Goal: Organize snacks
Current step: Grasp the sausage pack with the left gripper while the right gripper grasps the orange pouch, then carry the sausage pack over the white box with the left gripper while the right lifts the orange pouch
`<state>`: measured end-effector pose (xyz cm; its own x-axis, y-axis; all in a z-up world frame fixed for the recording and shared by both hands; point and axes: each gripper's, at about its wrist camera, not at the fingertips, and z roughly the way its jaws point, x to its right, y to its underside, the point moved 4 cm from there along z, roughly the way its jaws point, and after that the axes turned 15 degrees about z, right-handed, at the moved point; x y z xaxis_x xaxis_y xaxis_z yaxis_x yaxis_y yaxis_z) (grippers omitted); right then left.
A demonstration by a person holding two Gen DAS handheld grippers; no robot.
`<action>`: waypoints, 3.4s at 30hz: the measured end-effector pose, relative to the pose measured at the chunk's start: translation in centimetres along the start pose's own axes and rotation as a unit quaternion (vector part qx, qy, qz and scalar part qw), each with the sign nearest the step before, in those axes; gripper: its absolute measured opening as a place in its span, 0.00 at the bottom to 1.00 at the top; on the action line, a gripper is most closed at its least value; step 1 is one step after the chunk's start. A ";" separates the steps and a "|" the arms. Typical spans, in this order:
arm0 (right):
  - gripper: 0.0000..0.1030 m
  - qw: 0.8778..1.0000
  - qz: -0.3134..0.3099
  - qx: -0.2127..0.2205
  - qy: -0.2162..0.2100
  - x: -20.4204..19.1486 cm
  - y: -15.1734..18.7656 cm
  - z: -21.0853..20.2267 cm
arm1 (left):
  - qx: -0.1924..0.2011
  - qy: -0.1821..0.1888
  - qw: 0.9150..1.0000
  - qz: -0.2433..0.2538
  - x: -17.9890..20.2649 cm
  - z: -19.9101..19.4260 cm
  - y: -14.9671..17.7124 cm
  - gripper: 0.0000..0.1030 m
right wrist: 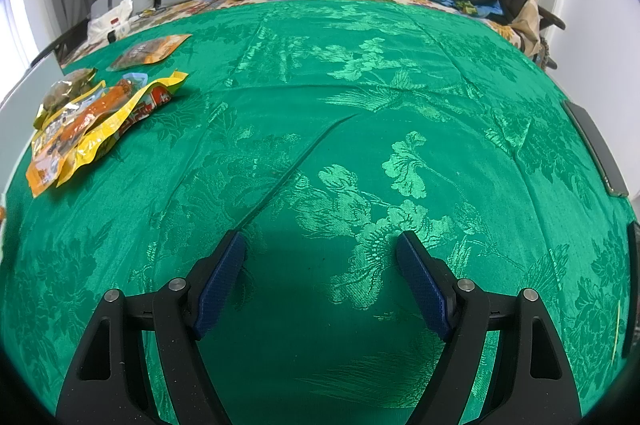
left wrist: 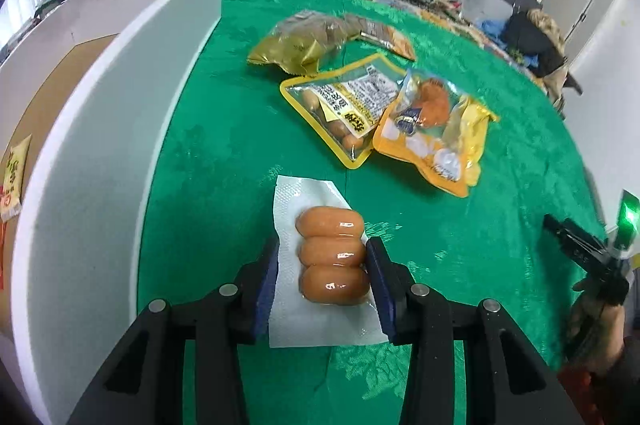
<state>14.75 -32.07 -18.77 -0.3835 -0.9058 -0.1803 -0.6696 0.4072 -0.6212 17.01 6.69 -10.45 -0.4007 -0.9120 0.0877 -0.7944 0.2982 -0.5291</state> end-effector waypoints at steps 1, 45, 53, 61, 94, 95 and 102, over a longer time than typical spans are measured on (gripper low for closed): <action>0.79 1.000 0.003 -0.009 0.004 -0.2 -0.1 0.1 | 0.002 0.001 1.000 0.000 0.0 -0.2 0.0 0.41; 0.13 0.945 0.121 -0.130 -0.275 -12.9 -5.2 -4.8 | 0.095 0.078 0.990 -0.062 -0.3 -8.5 -0.2 0.41; 0.05 0.912 0.164 -0.136 -0.352 -12.8 -6.1 -7.0 | 0.121 0.064 0.987 -0.085 -3.5 -11.3 -0.1 0.41; 0.17 0.940 0.070 -0.145 -0.302 -14.6 -5.7 -7.0 | 0.134 0.062 0.982 -0.116 -6.2 -12.5 1.1 0.41; 0.08 0.908 -0.054 -0.218 -0.353 -26.2 -2.6 -9.6 | 0.164 -0.040 0.966 -0.197 -19.6 -18.9 5.4 0.41; 0.13 0.922 -0.099 -0.193 -0.321 -27.1 -2.2 -9.8 | 0.165 -0.042 0.965 -0.199 -19.7 -19.1 5.5 0.41; 0.75 0.950 -0.116 -0.258 -0.132 -26.9 7.8 -2.3 | 0.169 -0.038 0.967 -0.189 -19.0 -18.5 5.6 0.42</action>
<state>18.39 -4.26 -17.02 -0.0605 -0.9479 -0.3127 -0.9655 0.1351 -0.2226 11.75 30.94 0.55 -0.0661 -0.9597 0.2730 -0.6783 -0.1574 -0.7177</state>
